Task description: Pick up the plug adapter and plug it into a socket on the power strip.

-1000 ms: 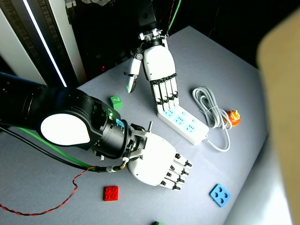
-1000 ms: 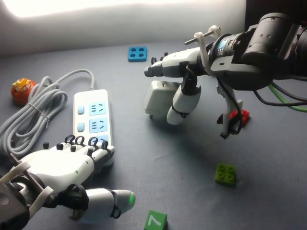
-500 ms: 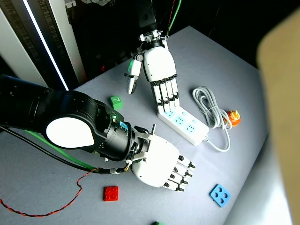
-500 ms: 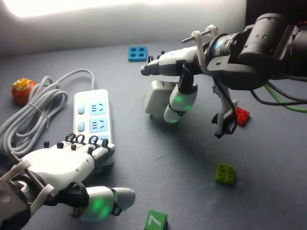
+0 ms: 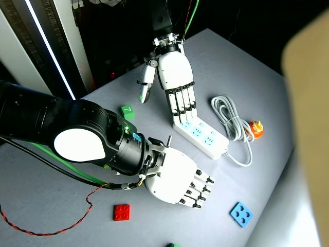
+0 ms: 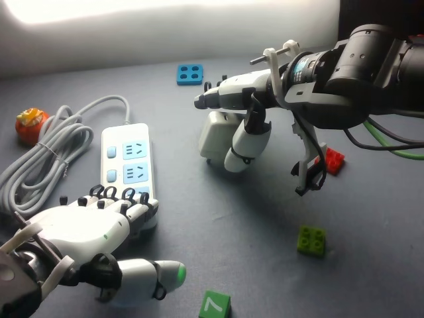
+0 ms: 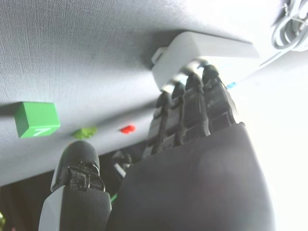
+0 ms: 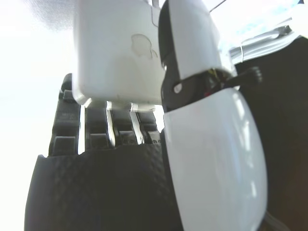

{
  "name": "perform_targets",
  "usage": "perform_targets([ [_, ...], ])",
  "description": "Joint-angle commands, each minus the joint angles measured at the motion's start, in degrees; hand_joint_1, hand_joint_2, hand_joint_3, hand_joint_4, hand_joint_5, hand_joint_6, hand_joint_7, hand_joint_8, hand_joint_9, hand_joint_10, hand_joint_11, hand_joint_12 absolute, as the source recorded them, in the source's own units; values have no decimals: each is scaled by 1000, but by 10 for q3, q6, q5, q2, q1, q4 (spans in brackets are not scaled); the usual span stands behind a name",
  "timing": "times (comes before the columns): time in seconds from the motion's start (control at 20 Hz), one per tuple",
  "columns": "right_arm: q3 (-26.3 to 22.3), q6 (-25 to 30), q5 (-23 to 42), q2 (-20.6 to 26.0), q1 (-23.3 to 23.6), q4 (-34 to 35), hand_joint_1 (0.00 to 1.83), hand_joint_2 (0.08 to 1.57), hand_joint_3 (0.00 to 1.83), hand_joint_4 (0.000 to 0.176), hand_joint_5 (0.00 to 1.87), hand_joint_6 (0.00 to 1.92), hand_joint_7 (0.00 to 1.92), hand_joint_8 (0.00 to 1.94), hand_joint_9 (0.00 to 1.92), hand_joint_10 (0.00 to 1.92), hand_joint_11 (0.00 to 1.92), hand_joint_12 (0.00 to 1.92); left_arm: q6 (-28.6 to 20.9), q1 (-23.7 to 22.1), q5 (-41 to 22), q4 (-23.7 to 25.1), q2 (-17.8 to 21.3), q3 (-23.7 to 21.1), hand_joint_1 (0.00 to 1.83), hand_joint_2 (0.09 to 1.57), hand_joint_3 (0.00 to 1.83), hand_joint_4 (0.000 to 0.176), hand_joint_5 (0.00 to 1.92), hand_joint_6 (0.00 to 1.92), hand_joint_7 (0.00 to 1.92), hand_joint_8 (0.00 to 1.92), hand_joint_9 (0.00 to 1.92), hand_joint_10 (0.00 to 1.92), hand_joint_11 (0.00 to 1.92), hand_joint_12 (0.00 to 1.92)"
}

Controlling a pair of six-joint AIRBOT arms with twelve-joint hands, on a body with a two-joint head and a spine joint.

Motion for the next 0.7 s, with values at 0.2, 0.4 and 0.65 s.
perform_targets([
  [0.2,2,4,51,2,3,-6,1321,1055,0,0,40,23,28,2,40,3,11,261,1,2,-15,2,-2,-2,0,1200,0,0,37,5,67,8,50,7,27,55],
  [0.4,2,9,50,2,1,-6,1395,1074,2,0,165,14,208,14,193,20,0,578,1,1,-16,2,-2,-2,0,1204,1,0,36,2,63,3,42,2,7,62],
  [0.65,2,12,50,2,-2,-6,1262,1031,0,0,361,17,401,13,386,28,20,1009,1,1,-20,1,-2,-1,0,1200,0,0,35,0,61,0,44,2,7,77],
])
